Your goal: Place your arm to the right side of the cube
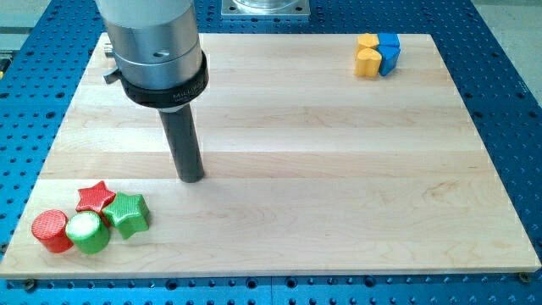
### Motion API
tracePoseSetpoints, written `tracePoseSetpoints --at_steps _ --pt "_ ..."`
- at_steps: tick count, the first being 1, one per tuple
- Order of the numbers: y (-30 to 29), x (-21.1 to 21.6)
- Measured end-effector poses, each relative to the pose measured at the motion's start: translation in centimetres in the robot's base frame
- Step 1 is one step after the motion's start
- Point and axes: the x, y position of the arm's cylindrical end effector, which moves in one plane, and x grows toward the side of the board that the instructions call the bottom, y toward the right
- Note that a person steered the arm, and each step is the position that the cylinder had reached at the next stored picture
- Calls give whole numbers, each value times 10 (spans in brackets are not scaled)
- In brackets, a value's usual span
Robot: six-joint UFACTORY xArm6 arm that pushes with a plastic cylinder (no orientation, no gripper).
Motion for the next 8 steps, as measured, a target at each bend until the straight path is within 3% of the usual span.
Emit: tracePoseSetpoints --at_steps 3,4,6,8 --pt "-1 3" --pt "24 -26" --pt "197 -56" --pt "362 -161"
